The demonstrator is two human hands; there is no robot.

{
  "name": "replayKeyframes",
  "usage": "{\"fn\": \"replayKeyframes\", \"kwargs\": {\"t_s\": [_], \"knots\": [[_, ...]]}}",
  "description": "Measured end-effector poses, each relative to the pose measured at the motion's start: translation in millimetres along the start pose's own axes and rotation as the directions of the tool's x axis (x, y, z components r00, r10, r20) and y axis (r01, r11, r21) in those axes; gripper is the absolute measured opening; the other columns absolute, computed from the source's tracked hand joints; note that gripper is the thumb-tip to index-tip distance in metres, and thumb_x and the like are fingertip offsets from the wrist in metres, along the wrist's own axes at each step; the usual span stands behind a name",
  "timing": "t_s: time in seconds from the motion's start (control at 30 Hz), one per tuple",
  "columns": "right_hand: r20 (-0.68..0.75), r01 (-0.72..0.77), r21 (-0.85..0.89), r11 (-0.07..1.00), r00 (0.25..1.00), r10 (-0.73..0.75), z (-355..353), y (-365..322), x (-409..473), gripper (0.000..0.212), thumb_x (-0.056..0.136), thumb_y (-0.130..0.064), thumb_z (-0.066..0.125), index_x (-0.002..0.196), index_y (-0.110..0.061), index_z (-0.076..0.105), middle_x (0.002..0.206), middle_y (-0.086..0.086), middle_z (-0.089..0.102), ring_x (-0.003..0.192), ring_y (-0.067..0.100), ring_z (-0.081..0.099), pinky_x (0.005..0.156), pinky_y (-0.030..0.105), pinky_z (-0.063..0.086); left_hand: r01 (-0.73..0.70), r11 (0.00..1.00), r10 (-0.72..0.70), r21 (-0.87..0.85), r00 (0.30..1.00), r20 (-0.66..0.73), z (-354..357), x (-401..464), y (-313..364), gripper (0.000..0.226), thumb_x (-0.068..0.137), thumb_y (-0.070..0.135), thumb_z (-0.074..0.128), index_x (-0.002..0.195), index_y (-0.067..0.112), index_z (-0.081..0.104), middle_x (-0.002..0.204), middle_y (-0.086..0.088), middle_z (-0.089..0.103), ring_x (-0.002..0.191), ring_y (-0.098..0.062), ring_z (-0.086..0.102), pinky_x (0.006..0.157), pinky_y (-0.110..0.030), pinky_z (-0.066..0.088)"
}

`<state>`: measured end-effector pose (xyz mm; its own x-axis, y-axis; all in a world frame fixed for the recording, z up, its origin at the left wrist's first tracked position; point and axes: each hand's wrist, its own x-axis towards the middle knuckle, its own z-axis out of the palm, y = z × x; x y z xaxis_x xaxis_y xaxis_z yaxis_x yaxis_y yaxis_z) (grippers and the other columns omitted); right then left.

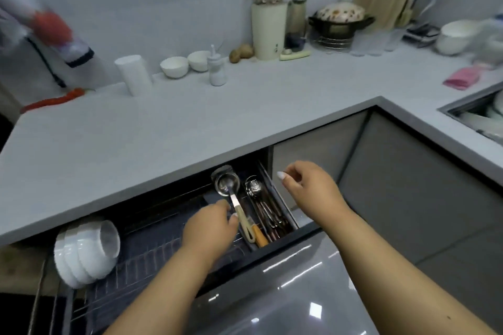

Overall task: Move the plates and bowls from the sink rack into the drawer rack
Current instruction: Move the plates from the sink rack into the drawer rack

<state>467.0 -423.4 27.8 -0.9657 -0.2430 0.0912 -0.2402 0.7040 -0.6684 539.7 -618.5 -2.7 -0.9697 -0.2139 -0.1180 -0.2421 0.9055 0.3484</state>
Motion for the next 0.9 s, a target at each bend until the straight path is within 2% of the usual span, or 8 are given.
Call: {"fn": "replayKeyframes", "kwargs": {"t_s": [0.23, 0.4, 0.53, 0.77, 0.9], "knots": [[-0.09, -0.089, 0.015, 0.996, 0.992, 0.09, -101, 108, 12, 0.025, 0.094, -0.043, 0.05, 0.092, -0.02, 0.061, 0.091, -0.006, 0.057, 0.081, 0.01, 0.052, 0.064, 0.023, 0.038, -0.182, 0.983, 0.181, 0.038, 0.983, 0.031, 41, 46, 150, 0.026, 0.093, 0.037, 0.044, 0.107, 0.019, 0.058, 0.098, -0.001, 0.066, 0.094, -0.024, 0.061, 0.075, -0.034, 0.051], [-0.184, -0.16, 0.03, 0.987, 0.969, 0.163, -168, 179, 24, 0.021, 0.093, -0.042, 0.052, 0.088, -0.023, 0.06, 0.089, -0.007, 0.058, 0.08, 0.008, 0.051, 0.061, 0.012, 0.034, -0.299, 0.953, 0.295, 0.046, 0.953, 0.066, 74, 74, 248, 0.03, 0.094, 0.038, 0.045, 0.11, 0.015, 0.057, 0.107, -0.004, 0.062, 0.098, -0.024, 0.058, 0.079, -0.034, 0.05], [-0.266, -0.234, 0.053, 0.971, 0.934, 0.24, -214, 224, 21, 0.022, 0.092, -0.042, 0.053, 0.085, -0.022, 0.06, 0.087, -0.005, 0.06, 0.08, 0.012, 0.055, 0.064, 0.025, 0.038, -0.4, 0.916, 0.4, -0.022, 0.913, 0.076, 96, 90, 315, 0.035, 0.095, 0.035, 0.048, 0.121, 0.012, 0.054, 0.125, -0.005, 0.053, 0.112, -0.022, 0.052, 0.088, -0.031, 0.045], [-0.371, -0.374, 0.13, 0.918, 0.841, 0.395, -264, 289, 8, 0.022, 0.092, -0.041, 0.054, 0.083, -0.022, 0.06, 0.083, -0.007, 0.061, 0.077, 0.01, 0.054, 0.061, 0.02, 0.037, -0.588, 0.809, 0.587, -0.01, 0.805, 0.088, 127, 121, 398, 0.051, 0.095, 0.037, 0.048, 0.138, 0.011, 0.041, 0.146, -0.005, 0.037, 0.135, -0.022, 0.034, 0.106, -0.026, 0.03], [-0.404, -0.45, 0.13, 0.884, 0.79, 0.461, -283, 320, 7, 0.022, 0.092, -0.042, 0.054, 0.086, -0.023, 0.061, 0.087, -0.006, 0.062, 0.081, 0.011, 0.055, 0.067, 0.026, 0.038, -0.636, 0.771, 0.626, 0.033, 0.767, 0.141, 148, 142, 434, 0.063, 0.096, 0.044, 0.043, 0.147, 0.011, 0.028, 0.156, -0.008, 0.024, 0.143, -0.023, 0.019, 0.118, -0.032, 0.015]]}}
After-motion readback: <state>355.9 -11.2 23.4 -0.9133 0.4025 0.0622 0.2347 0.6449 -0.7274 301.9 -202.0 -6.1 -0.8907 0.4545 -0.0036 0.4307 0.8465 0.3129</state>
